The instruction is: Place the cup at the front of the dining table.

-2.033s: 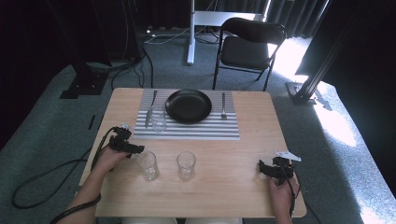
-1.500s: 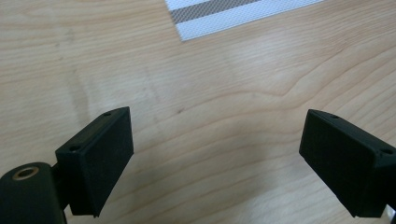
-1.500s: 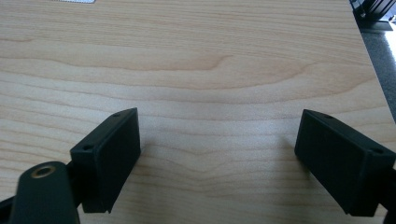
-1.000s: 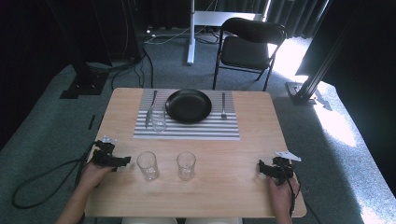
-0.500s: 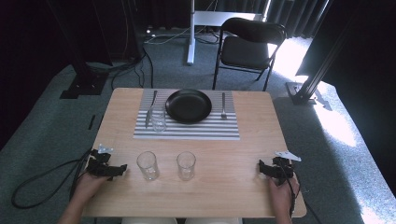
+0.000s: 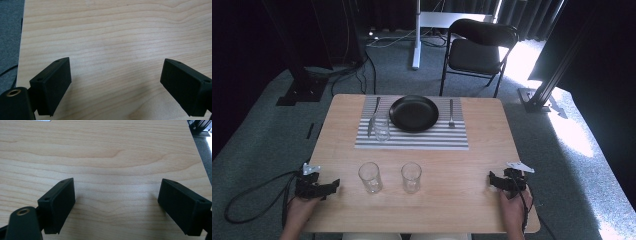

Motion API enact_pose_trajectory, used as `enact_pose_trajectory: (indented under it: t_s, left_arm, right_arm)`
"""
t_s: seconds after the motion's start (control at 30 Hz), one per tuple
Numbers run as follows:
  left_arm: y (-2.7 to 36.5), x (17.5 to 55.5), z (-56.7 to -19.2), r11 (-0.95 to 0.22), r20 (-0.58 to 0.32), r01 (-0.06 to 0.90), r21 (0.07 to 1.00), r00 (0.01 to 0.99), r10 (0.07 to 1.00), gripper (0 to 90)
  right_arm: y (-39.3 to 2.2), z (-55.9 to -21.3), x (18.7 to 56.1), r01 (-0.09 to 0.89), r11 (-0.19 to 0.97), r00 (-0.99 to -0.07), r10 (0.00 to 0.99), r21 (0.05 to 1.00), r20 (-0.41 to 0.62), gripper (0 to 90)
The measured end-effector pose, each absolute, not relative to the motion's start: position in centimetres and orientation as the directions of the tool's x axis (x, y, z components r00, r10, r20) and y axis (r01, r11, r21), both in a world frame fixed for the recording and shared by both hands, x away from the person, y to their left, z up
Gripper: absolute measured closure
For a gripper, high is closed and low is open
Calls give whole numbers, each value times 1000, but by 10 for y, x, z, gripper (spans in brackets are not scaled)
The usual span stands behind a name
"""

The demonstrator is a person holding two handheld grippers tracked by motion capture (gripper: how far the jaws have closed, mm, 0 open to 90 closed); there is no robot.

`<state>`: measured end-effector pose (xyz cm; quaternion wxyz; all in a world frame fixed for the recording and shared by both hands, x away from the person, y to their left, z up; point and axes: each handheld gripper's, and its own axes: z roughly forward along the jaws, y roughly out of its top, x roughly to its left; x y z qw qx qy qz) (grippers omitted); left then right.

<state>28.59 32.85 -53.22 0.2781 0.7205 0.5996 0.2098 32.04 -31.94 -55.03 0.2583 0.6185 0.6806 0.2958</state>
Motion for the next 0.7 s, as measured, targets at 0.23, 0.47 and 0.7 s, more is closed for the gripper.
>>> enact_pose_trajectory:
  t_s: [0.23, 0.47, 0.7]
  left_arm:
    - [327, 279, -532, -143, 39, 727, 672, 159, 987, 103]
    - [323, 270, -535, -117, 46, 726, 677, 117, 992, 104]
    - [323, 261, -537, -77, 60, 701, 709, 48, 997, 103]
  right_arm:
    - [-319, -550, 320, 689, 60, -101, 995, 722, 14, 137]
    - [-319, -550, 320, 689, 60, -101, 995, 722, 14, 137]
    - [-319, -550, 320, 689, 60, -101, 995, 722, 14, 137]
